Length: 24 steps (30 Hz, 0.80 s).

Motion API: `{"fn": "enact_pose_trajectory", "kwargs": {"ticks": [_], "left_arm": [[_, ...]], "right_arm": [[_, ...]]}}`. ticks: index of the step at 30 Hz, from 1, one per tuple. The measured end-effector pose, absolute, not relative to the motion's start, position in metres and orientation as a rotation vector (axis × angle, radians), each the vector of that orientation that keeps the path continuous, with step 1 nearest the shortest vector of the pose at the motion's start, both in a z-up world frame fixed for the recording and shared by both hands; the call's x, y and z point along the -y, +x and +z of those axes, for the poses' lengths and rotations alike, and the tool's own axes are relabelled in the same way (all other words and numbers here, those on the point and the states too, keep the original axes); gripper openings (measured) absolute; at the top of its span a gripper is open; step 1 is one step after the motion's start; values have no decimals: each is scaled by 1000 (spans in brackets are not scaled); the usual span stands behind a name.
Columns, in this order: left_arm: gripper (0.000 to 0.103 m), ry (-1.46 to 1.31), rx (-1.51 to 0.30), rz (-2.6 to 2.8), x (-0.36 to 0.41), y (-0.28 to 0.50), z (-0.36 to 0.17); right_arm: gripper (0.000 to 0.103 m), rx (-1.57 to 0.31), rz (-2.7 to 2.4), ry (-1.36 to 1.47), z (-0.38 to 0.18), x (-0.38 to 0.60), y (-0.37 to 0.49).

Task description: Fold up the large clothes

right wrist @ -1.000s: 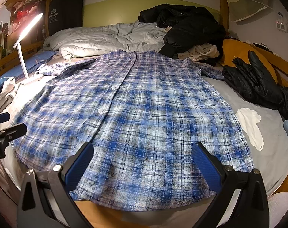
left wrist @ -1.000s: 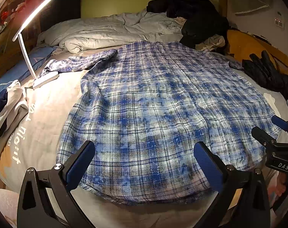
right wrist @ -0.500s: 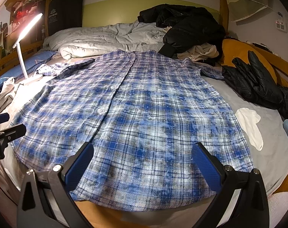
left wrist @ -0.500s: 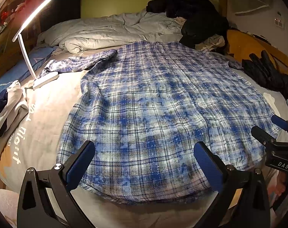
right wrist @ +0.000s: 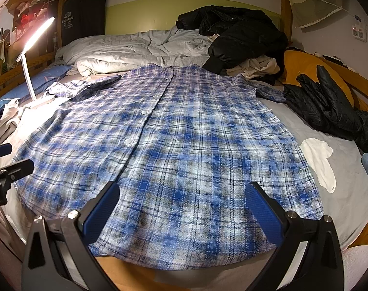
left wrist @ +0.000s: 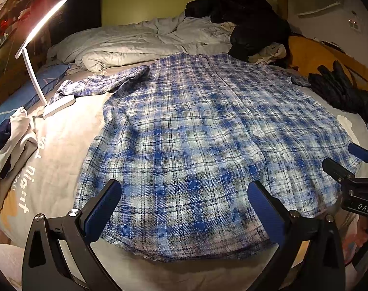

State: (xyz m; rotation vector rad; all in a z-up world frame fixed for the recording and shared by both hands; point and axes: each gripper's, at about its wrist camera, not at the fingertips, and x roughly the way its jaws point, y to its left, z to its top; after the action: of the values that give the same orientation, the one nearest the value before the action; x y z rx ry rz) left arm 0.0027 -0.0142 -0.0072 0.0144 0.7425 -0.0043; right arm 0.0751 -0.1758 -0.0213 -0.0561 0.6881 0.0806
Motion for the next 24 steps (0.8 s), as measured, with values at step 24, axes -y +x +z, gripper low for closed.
{"fn": "enact_pose_trajectory", "kwargs": {"ticks": [24], "left_arm": [[87, 94, -744, -47, 15, 0, -10]], "right_arm": [[103, -891, 433, -538, -64, 116, 49]]}}
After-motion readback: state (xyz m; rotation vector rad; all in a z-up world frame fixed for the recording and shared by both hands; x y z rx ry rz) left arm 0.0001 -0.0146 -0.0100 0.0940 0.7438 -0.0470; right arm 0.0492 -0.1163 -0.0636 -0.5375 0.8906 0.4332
